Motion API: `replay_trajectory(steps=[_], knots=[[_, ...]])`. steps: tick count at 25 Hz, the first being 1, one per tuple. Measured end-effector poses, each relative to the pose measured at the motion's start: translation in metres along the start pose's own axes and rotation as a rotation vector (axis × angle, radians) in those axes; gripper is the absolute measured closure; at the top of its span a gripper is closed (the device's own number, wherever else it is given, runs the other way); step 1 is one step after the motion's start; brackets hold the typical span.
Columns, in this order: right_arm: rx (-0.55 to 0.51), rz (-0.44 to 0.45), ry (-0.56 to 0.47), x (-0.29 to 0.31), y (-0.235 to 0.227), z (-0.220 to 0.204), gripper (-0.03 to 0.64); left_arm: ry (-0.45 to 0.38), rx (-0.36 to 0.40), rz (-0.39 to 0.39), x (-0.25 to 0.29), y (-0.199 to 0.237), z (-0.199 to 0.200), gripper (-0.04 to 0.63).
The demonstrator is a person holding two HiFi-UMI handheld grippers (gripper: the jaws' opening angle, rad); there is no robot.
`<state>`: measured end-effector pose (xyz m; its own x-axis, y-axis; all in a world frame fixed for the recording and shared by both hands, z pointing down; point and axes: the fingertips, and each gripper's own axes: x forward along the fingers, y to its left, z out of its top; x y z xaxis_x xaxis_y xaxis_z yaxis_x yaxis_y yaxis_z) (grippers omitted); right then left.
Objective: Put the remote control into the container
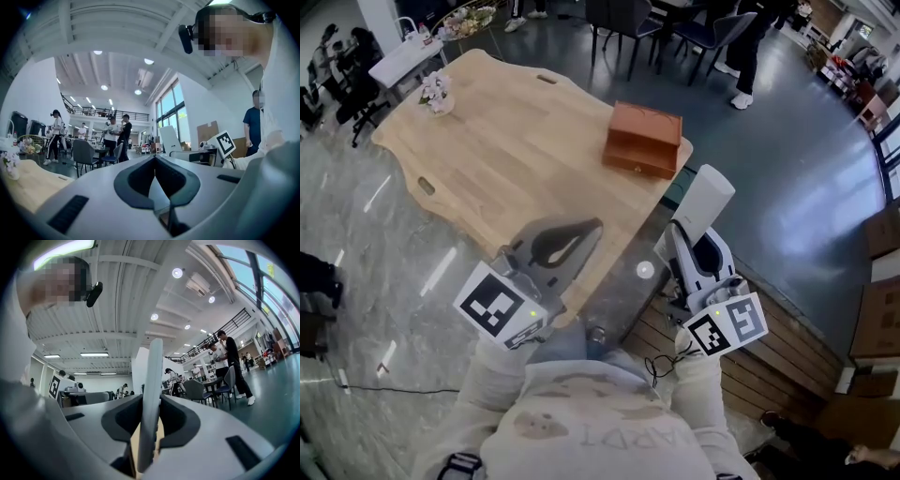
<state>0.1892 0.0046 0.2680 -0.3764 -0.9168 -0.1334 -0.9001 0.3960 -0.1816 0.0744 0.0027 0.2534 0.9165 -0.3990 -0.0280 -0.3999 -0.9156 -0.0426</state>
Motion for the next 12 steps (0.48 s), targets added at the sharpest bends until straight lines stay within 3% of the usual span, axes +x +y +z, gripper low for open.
replay_trajectory(steps=[12], knots=[[-0.216,-0.042,0.173,0.070,-0.061,-0.024,0.515,0.000,-0.031,-0.006,0.032,0.047,-0.005,0.583]])
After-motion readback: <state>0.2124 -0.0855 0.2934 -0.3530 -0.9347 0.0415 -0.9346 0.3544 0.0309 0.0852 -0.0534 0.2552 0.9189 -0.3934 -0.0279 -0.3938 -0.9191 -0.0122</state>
